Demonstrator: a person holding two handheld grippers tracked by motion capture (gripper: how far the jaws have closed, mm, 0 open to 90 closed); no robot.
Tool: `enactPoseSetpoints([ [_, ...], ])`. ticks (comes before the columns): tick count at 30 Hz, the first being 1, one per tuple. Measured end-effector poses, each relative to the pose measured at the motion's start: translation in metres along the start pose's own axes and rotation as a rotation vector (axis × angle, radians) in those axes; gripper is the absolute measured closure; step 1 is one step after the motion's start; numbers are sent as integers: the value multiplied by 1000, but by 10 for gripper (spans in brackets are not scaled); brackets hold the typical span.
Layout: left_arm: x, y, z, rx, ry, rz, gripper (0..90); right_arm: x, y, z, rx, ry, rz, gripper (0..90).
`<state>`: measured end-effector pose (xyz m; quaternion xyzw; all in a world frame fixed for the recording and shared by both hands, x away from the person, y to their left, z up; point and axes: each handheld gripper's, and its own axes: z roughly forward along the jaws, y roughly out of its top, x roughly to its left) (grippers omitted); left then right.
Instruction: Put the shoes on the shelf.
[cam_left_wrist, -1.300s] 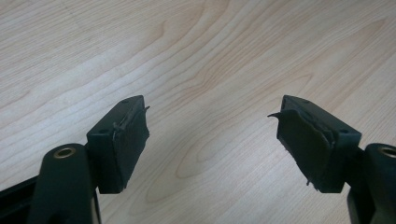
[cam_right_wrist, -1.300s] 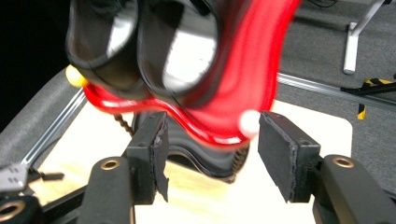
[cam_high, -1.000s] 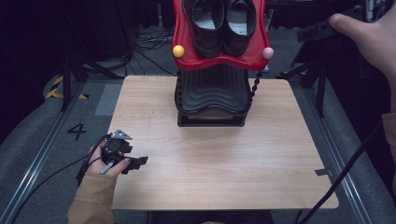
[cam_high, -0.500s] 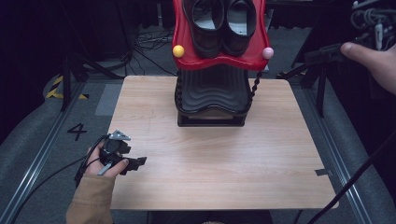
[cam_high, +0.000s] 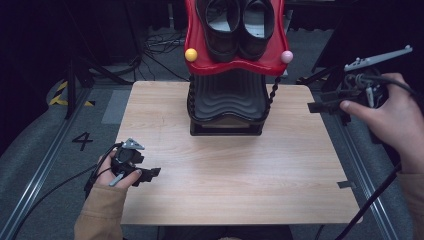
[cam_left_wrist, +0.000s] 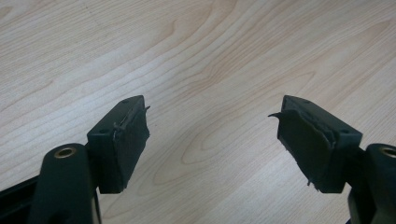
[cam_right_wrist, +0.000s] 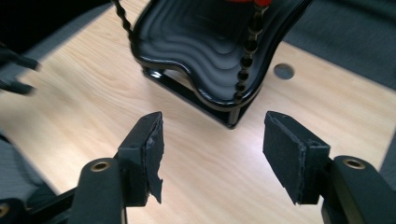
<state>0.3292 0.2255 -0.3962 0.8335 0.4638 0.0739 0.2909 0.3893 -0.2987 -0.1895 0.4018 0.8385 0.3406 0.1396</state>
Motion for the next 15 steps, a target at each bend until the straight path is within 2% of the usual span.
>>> enactPoseSetpoints([
  [1, -1, 0, 1, 1, -4, 0, 253, 2, -5, 4, 5, -9, -23, 393],
  [3, -1, -1, 1, 5, -7, 4, 252, 5, -11, 9, 10, -5, -29, 393],
  [4, -2, -2, 1, 4, -7, 0, 252, 8, -22, 21, 29, 32, -36, 388],
  [5, -3, -2, 0, 5, -2, -1, 252, 8, -22, 21, 29, 32, -36, 388],
  [6, -3, -3, 0, 6, -1, 1, 252, 10, -32, 31, 31, 42, -48, 388],
  [8, -5, -4, -1, 8, 1, -1, 253, 10, -36, 34, 28, 40, -51, 388],
  [9, -6, -6, -2, 9, 0, -2, 252, 9, -48, 45, 29, 57, -48, 388],
  [10, -6, -6, -2, 9, 0, -2, 252, 9, -48, 45, 29, 57, -48, 388],
  [11, -6, -7, -3, 8, 8, 0, 253, 9, -57, 55, 30, 72, -48, 388],
  [13, -7, -8, -4, 8, 6, -7, 253, 9, -61, 58, 35, 75, -45, 388],
  [15, -8, -10, -4, 6, 11, -6, 252, 9, -71, 69, 50, 89, -54, 388],
])
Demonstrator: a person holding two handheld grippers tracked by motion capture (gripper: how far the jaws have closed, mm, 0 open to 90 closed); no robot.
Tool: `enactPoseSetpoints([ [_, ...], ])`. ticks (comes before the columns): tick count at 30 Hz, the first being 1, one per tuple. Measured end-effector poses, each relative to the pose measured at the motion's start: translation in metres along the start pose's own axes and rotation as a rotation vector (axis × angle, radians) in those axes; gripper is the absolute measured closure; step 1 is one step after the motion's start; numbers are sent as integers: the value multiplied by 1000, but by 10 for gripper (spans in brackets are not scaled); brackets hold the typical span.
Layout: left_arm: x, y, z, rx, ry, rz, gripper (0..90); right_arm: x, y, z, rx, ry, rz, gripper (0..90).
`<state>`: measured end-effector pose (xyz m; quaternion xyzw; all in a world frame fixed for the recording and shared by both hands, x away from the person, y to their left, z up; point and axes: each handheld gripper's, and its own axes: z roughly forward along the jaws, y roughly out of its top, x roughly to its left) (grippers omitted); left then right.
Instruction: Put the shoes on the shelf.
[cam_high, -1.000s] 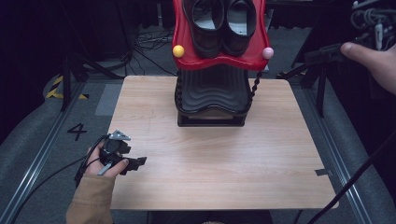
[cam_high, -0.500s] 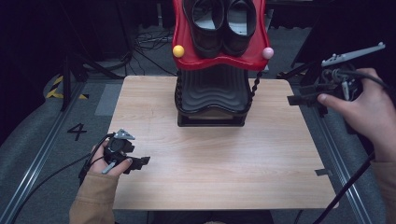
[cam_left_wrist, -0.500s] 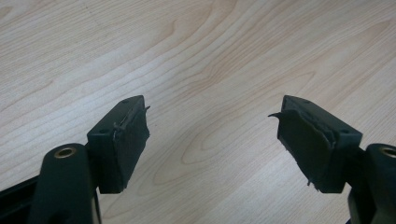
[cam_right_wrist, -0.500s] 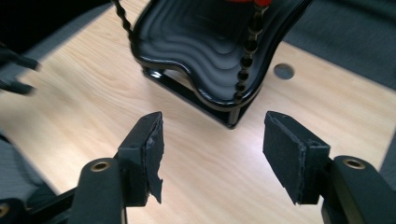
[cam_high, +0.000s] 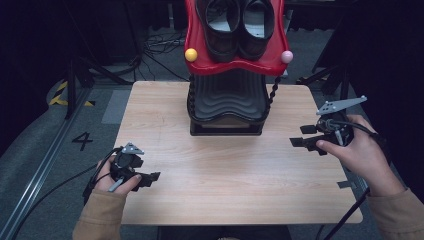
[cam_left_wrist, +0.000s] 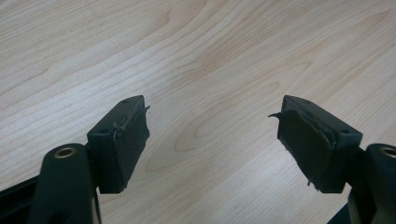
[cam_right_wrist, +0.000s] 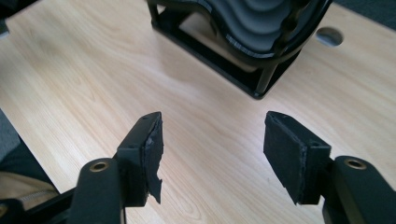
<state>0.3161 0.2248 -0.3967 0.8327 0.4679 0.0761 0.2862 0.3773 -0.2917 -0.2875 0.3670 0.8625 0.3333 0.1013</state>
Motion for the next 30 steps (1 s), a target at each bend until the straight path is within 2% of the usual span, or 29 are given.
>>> enactPoseSetpoints([
  [4, -1, -3, -1, 4, 0, 1, 252, 0, -17, 18, 2, 43, -5, 388],
  [5, -1, -3, -1, 4, 0, 1, 252, 0, -17, 18, 2, 43, -5, 388],
  [6, -2, -5, -2, 4, 2, -3, 252, 0, -26, 28, 15, 54, -17, 388],
  [7, -2, -5, -2, 4, 2, -3, 253, 0, -26, 28, 15, 54, -17, 388],
  [9, -2, -8, -3, 4, 6, -9, 252, 0, -37, 42, 29, 71, -28, 388],
  [13, -1, -9, -2, 7, 5, -10, 252, -1, -45, 53, 20, 91, -28, 388],
  [17, 0, -11, 1, 25, 28, -4, 252, -3, -58, 72, 19, 130, -44, 388],
  [19, 3, -12, 3, 33, 34, -2, 252, -6, -66, 82, 12, 151, -36, 388],
  [24, 6, -13, 5, 32, 27, -9, 252, -11, -80, 97, 24, 144, -25, 388],
  [25, 7, -14, 8, 39, 26, -5, 252, -14, -86, 104, 46, 132, -29, 388],
  [29, 8, -15, 13, 59, 26, -1, 252, -17, -94, 111, 65, 126, -19, 388],
  [30, 9, -15, 14, 65, 29, 2, 252, -19, -99, 116, 80, 112, -21, 388],
])
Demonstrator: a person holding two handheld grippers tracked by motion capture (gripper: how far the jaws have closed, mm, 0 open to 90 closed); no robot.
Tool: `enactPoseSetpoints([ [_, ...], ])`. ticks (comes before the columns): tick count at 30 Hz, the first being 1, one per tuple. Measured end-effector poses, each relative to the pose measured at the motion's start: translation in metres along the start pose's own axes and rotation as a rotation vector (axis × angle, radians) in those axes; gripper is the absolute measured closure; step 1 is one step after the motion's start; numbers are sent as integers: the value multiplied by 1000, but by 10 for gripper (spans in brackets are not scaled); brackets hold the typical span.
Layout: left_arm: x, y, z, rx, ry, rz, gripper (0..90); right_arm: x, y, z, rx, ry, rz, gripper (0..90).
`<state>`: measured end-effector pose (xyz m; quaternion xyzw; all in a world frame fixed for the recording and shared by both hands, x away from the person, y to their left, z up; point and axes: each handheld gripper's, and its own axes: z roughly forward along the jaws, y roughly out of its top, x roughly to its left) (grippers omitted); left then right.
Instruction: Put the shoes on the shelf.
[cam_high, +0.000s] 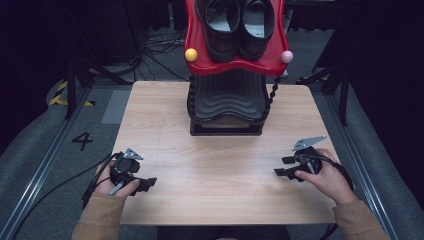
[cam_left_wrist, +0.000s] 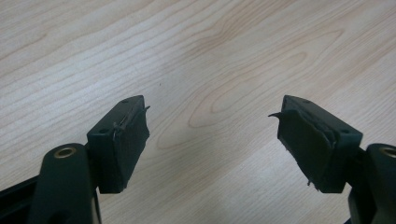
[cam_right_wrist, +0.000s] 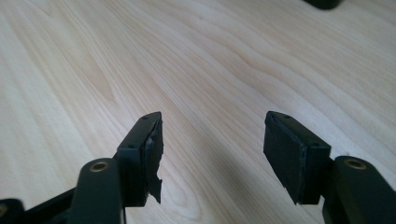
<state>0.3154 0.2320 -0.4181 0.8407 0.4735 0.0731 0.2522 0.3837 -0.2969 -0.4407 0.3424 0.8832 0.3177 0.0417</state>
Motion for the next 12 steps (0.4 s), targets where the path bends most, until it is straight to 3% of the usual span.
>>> enactPoseSetpoints([
  [5, 2, 0, 10, 34, -2, 20, 249, -2, -10, 10, -18, 4, 20, 389],
  [7, 3, 0, 15, 54, -3, 34, 248, -3, -14, 14, -19, -16, 17, 389],
  [12, 5, -1, 30, 62, -26, 51, 238, -10, -23, 13, -128, -57, 53, 390],
])
